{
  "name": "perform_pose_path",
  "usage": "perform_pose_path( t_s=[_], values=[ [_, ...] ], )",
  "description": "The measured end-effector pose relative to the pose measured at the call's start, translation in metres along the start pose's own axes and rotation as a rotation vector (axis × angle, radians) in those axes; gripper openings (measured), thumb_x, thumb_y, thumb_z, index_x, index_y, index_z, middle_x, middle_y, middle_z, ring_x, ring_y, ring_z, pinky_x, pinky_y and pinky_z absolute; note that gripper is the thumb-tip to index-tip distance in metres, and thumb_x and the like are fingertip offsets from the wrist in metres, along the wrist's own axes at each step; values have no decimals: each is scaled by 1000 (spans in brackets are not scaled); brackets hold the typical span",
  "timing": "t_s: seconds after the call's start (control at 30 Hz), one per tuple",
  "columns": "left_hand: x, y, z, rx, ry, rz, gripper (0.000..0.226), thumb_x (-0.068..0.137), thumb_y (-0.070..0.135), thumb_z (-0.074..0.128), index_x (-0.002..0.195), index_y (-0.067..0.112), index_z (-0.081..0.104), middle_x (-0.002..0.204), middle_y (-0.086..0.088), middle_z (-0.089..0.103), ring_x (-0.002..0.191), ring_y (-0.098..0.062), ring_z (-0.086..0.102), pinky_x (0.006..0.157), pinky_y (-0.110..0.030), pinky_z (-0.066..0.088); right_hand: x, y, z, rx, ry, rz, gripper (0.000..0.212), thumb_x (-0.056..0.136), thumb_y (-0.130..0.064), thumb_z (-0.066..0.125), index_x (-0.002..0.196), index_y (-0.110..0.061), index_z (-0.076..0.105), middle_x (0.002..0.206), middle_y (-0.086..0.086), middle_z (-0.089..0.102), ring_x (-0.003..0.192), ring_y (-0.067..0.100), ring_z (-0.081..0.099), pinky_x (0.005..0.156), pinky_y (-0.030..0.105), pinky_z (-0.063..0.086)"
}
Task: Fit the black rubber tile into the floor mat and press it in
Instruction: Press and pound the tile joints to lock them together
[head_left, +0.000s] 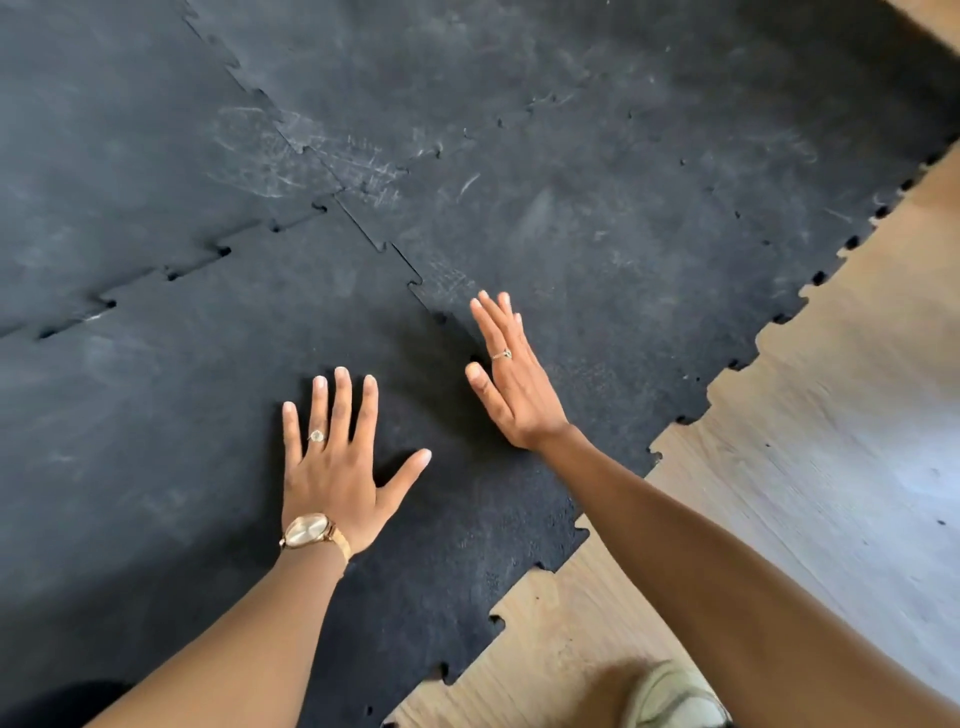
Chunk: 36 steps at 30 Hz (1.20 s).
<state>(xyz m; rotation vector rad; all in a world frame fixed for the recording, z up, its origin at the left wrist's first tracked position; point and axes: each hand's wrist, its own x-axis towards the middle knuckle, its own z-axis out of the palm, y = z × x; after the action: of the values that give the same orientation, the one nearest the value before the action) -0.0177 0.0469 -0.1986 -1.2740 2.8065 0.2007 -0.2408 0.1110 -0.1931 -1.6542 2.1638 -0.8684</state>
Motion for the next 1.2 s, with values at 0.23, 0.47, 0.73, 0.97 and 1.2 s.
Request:
perform_pose_path(
  t_s=[0.23, 0.47, 0.73, 0.97, 1.2],
  values=[
    [0, 0, -5, -9, -18, -3, 94, 85, 80, 16, 155, 17, 16, 162, -10, 9, 150, -29, 5, 119, -56, 7, 62, -37, -54, 121, 475, 116, 78, 97, -50, 19, 154, 2, 3, 164, 17, 3, 150, 27, -14, 121, 34, -11],
    [2, 0, 1, -28, 29, -11, 92, 87, 79, 18, 155, 16, 17, 162, -11, 11, 150, -31, 7, 119, -56, 7, 95, -7, 31, -497, -58, 126, 73, 99, -56, 11, 157, -12, 5, 165, 14, 0, 151, 34, -8, 118, 62, -2],
    [39, -14, -15, -119, 195, -213, 80, 89, 72, 23, 136, 12, 48, 144, -12, 43, 130, -37, 41, 110, -46, 21, 101, -3, 27, -540, -213, 204, 75, 96, -61, 5, 156, -19, -8, 166, 2, -5, 150, 31, -19, 115, 65, -10],
    [52, -21, -5, -62, 131, -469, 91, 89, 74, 14, 156, 13, 9, 161, -21, 4, 149, -36, -1, 117, -58, -3, 129, -14, -5, -477, 16, 78, 77, 97, -60, 15, 156, -13, -5, 166, 8, 4, 152, 28, -9, 119, 61, -2],
    [54, -23, 2, -53, 150, -466, 89, 89, 72, 15, 154, 11, 16, 159, -24, 13, 148, -39, 8, 116, -61, 3, 136, -15, 37, -509, 1, 189, 71, 99, -56, 8, 157, -16, -2, 166, 7, -5, 151, 28, -14, 118, 61, -1]
  ],
)
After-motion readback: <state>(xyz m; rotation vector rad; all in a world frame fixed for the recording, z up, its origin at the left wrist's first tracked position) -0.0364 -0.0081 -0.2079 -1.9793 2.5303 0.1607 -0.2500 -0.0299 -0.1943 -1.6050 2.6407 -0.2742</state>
